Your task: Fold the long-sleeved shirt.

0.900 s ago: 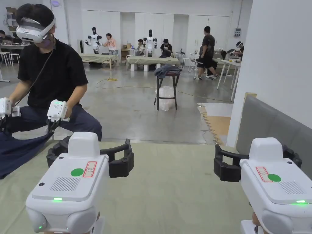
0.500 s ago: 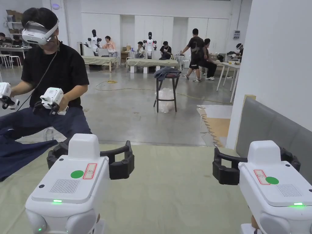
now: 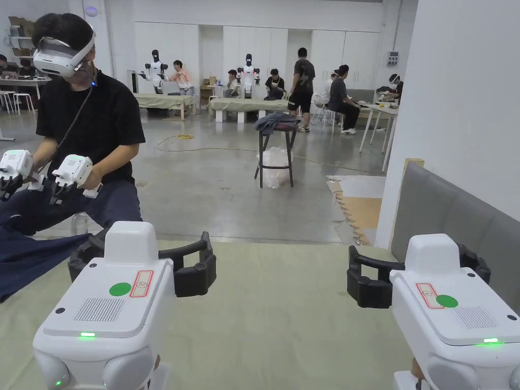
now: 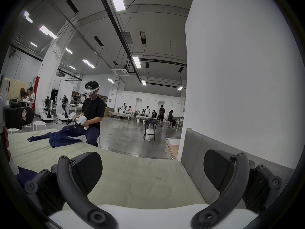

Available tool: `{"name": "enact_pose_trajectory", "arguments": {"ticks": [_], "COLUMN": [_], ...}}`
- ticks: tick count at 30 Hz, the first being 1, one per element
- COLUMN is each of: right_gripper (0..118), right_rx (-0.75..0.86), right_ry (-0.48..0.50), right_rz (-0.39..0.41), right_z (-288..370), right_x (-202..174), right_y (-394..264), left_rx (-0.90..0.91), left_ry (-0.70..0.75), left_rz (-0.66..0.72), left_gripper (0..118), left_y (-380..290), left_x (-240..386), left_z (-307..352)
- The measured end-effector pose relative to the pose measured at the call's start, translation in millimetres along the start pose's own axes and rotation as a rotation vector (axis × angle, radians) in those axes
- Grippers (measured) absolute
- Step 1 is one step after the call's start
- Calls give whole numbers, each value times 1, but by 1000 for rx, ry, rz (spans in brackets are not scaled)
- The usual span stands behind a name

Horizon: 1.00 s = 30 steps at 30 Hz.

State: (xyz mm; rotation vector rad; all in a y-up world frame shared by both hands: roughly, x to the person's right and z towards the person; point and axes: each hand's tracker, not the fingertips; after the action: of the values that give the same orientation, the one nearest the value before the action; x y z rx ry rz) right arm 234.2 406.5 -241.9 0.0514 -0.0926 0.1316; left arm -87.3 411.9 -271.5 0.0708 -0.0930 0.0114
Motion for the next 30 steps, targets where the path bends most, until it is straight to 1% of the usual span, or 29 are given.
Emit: {"name": "enact_pose_trajectory", "arguments": {"ticks": [5, 8, 13, 15, 16, 17, 18, 19, 20, 21, 22, 23, 24, 26, 28, 29, 30], "right_gripper": [118, 118, 118, 118, 118, 111, 79, 34, 0, 0, 0, 0, 0, 0, 0, 0, 0], "right_rx": [3, 8, -2, 1, 6, 13, 11, 6, 21, 19, 20, 17, 15, 12, 19, 20, 24], "right_ry": [-4, 2, -3, -8, -6, 2, 6, -12, -66, -19, -4, -7, -13, 3, 51, 88, 135], "right_rz": [7, -4, 11, 8, 8, 6, 3, 11, 6, 7, 2, 5, 12, 10, 1, 5, 1], "right_z": [2, 3, 2, 4, 5, 7, 7, 6, 9, 10, 10, 10, 10, 10, 8, 7, 6], "right_x": [-1, 0, 0, 1, 1, 1, 2, 1, 1, 1, 1, 0, -2, -9, -27, -42, -59], "right_y": [2, 2, 1, 0, -1, -1, -1, -1, -3, -4, -4, -4, -3, -2, -1, 0, 0], "left_rx": [0, 0, -4, 2, 9, 20, 16, 2, -4, -32, -47, -40, -35, -31, -51, -62, -73], "left_ry": [-4, -5, -2, -5, -6, 2, 14, 23, 4, -65, -85, -72, -45, -24, 47, 55, 112], "left_rz": [14, 15, -1, -6, -10, -17, -20, -29, -19, 5, -2, -14, -41, -48, -25, -26, -42], "left_gripper": [111, 111, 111, 110, 107, 97, 66, 32, 17, 15, 8, 4, 4, 4, 4, 4, 3], "left_y": [0, 1, 1, 0, -1, -1, -1, -1, 0, -1, 0, -1, -3, -8, -9, -12, -14], "left_x": [0, 1, 4, 4, 5, 6, 7, 7, 6, 3, 2, 3, 4, -1, -15, -25, -36], "left_z": [1, 1, 3, 6, 7, 8, 7, 5, 4, 3, 2, 3, 5, 11, 19, 26, 34]}}
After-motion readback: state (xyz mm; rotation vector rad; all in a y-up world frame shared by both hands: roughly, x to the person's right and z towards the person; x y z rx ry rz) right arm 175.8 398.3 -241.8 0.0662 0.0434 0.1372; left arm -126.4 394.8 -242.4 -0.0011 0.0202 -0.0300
